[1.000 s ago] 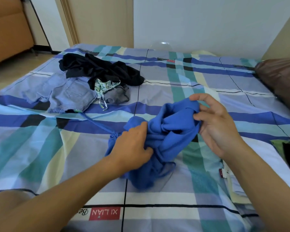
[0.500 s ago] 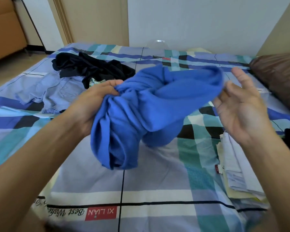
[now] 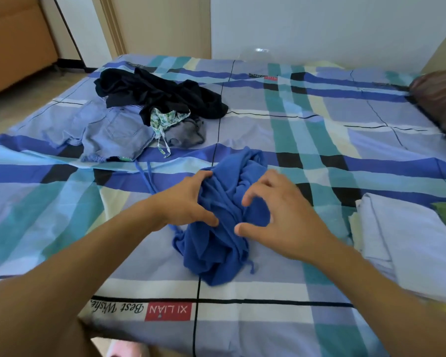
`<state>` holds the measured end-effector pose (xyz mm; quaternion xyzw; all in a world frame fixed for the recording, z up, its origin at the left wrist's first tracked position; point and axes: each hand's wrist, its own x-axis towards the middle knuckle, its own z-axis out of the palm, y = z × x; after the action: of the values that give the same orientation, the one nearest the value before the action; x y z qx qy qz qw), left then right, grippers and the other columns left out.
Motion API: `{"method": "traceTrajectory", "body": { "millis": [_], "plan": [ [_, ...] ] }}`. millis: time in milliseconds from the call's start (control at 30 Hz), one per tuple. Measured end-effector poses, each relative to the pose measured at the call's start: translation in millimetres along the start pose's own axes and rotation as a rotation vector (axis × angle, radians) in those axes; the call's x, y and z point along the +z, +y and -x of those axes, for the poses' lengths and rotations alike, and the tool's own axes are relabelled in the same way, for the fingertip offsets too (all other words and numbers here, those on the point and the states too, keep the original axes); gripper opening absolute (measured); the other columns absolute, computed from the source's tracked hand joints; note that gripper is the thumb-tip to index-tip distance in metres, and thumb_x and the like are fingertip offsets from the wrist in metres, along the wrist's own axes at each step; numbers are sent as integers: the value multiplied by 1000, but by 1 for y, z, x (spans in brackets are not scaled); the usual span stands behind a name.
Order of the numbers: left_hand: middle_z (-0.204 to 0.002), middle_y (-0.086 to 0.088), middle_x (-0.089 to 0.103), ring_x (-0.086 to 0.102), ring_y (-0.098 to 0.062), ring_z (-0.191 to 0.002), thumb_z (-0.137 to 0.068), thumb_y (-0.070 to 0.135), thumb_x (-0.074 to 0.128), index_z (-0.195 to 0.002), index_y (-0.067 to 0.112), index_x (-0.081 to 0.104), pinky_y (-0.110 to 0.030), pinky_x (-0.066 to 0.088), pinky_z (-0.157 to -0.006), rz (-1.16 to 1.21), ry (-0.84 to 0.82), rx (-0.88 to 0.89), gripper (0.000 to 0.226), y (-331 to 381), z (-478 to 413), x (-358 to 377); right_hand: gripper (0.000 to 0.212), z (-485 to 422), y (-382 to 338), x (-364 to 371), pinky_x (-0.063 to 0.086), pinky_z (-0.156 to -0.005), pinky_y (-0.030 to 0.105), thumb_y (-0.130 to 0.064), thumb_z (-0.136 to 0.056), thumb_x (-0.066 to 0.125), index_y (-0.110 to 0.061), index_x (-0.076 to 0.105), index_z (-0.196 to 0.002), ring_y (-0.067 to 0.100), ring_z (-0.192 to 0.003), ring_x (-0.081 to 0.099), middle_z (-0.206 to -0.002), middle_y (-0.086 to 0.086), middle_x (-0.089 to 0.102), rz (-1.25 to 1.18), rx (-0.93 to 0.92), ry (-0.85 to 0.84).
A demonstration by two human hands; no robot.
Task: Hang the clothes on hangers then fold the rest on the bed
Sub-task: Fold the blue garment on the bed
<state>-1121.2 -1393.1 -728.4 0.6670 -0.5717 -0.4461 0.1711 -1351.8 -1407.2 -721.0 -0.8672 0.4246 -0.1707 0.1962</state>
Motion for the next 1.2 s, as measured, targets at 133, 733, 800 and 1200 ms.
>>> {"method": "traceTrajectory", "body": {
  "millis": [133, 733, 800, 1200],
  "plan": [
    [-137, -2, 55, 60, -21, -119, -82, 6, 75, -140, 26, 52, -42, 54, -100, 120, 46, 99, 66, 4, -1, -1, 75, 4, -12, 26, 38, -92, 36, -77, -65, 70, -31, 48, -120, 14, -103, 41, -110, -10, 41, 197, 11, -178],
    [-90, -13, 78, 75, -21, -74, -62, 58, 83, -83, 13, 80, -29, 62, -62, 589, -20, 225, 50, 27, 42, -69, 32, -7, 32, -73, 59, -86, 40, -20, -100, 54, -10, 63, -129, 26, -103, 69, -117, 11, 71, -1408, 507, 392],
    [-93, -11, 78, 76, -19, -77, -46, 67, 87, -82, 16, 81, -27, 61, -62, 527, -22, 201, 63, 26, 43, -71, 28, -8, 39, -71, 59, -87, 41, -22, -101, 56, -12, 64, -125, 28, -102, 68, -115, 13, 70, -1336, 544, 397],
    [-121, 11, 65, 63, -7, -110, -55, 56, 93, -115, 45, 54, -34, 53, -98, 13, 74, 106, 72, -5, -18, 34, 88, -17, 58, -5, 59, -86, 42, -78, -43, 84, -31, 64, -115, 14, -97, 69, -111, -8, 70, -322, 486, -256]
  ]
}}
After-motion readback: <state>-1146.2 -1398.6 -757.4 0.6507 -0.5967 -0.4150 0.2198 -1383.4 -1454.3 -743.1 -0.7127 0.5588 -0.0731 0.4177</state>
